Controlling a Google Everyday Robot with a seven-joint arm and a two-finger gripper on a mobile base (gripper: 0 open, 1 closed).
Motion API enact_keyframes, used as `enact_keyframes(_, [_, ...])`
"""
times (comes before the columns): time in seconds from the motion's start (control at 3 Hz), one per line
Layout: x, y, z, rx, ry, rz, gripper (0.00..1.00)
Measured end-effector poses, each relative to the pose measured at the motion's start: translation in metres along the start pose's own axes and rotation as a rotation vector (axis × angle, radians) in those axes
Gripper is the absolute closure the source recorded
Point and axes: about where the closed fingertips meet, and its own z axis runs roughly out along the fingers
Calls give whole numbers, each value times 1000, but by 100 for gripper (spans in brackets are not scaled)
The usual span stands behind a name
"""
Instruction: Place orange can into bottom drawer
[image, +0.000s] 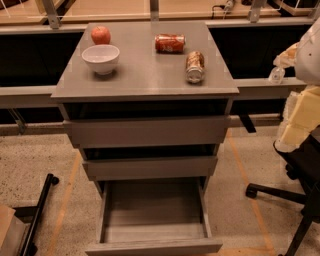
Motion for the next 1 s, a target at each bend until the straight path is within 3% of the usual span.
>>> enact_keyframes(0.33, [-1, -1, -1, 5, -5, 0, 0])
enact_keyframes(0.67, [-13, -12, 6, 23, -72, -7, 0])
enact_keyframes(1.0, [-38, -38, 16, 43, -147, -39, 0])
